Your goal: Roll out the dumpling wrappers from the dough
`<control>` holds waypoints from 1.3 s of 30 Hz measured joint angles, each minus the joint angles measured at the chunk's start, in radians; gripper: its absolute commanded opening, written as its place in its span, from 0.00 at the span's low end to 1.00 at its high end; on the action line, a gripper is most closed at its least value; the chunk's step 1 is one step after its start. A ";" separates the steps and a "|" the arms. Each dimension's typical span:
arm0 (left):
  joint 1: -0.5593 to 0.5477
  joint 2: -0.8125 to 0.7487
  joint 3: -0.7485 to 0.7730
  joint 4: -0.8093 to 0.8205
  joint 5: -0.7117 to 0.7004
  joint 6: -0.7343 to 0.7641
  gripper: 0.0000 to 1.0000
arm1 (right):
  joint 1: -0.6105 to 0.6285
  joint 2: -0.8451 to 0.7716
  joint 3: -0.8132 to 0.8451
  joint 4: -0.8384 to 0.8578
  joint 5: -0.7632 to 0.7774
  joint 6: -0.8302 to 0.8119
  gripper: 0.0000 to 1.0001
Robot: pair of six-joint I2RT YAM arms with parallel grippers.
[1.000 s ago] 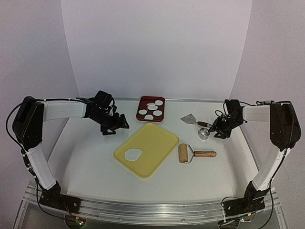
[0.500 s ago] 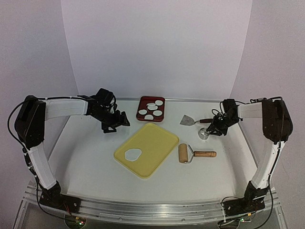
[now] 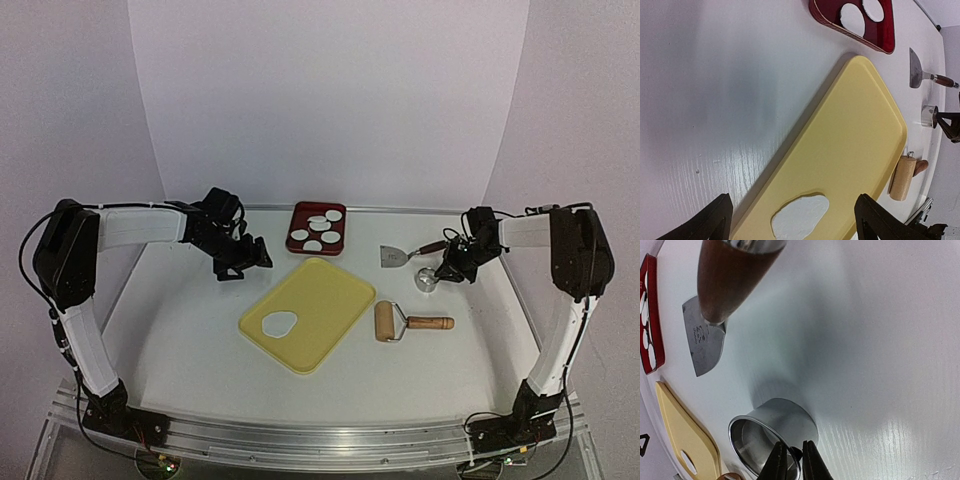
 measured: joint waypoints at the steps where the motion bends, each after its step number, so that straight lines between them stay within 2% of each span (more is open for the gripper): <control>1: 0.000 0.000 0.000 0.000 0.000 0.003 0.86 | 0.000 0.001 0.000 0.000 -0.004 -0.003 0.10; 14: 0.000 0.000 0.000 -0.020 0.000 0.065 0.86 | 0.024 0.004 0.000 -0.020 -0.014 -0.089 0.09; 19: 0.000 0.000 0.000 -0.039 0.000 0.098 0.86 | 0.071 0.004 0.006 -0.049 0.033 -0.101 0.01; 26: 0.001 -0.002 0.000 -0.054 0.000 0.135 0.85 | 0.140 -0.007 0.028 -0.094 0.140 -0.084 0.00; 33: 0.001 -0.050 -0.004 -0.060 0.008 0.179 0.77 | 0.284 -0.105 0.069 -0.257 0.283 -0.026 0.00; 39: 0.010 -0.125 -0.043 -0.057 0.057 0.207 0.71 | 0.489 -0.146 0.161 -0.340 0.348 0.085 0.00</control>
